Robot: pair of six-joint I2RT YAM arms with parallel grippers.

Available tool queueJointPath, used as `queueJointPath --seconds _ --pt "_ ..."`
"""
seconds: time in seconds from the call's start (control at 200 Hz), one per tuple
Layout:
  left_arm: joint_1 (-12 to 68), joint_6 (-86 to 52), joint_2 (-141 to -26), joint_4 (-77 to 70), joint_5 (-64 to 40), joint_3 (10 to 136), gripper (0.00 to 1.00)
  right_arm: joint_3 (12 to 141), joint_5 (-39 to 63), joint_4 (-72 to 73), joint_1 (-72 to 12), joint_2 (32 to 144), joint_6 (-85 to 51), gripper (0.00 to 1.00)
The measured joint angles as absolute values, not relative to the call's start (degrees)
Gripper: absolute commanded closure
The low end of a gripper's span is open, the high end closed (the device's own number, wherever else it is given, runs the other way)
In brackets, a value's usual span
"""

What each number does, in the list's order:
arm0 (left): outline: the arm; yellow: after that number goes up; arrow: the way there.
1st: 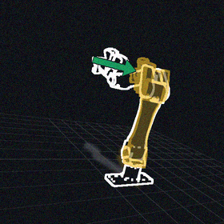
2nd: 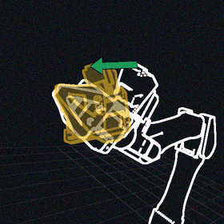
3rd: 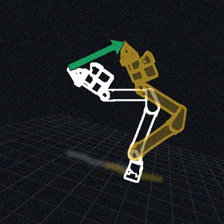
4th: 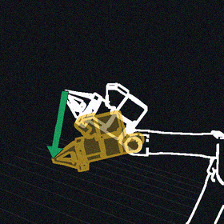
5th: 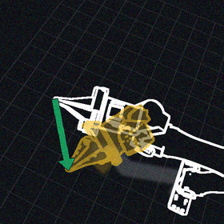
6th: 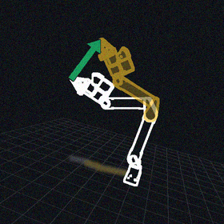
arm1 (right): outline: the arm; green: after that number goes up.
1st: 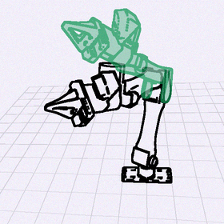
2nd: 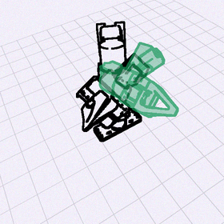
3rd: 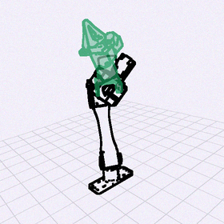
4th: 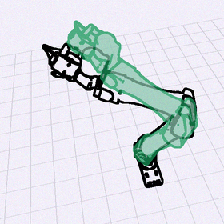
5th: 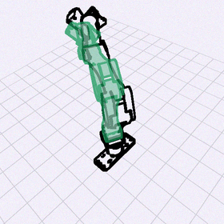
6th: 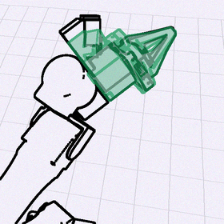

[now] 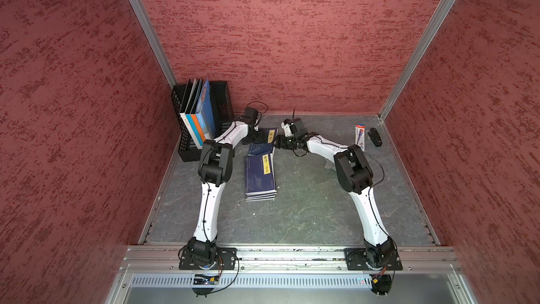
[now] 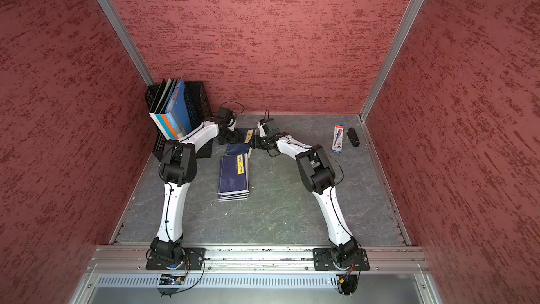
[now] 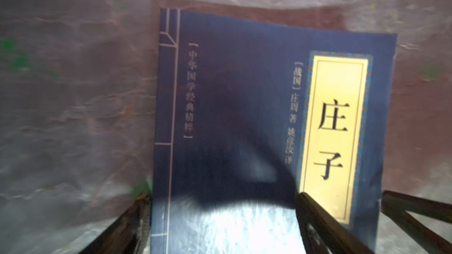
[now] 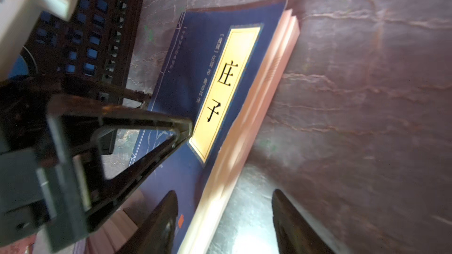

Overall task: Wipe the cover of the book
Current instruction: Move the book to the center of the board.

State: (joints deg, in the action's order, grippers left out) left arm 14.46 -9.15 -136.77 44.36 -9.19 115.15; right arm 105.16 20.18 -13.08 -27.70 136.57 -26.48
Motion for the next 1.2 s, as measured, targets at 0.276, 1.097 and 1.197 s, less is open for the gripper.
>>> queueJointPath --seconds 0.276,1.097,1.197 --pt "18.33 -9.15 -140.05 47.09 -12.43 122.34 0.12 103.74 14.68 -13.98 -26.13 136.51 -25.28 0.54" --pt "18.26 -14.74 -144.11 52.34 -5.58 129.08 0.08 94.94 7.92 -12.19 -24.01 131.15 -19.07 0.58" --pt "17.63 -14.7 -144.46 53.25 -5.91 130.13 0.12 96.03 8.43 -13.39 -23.97 131.55 -18.06 0.58"
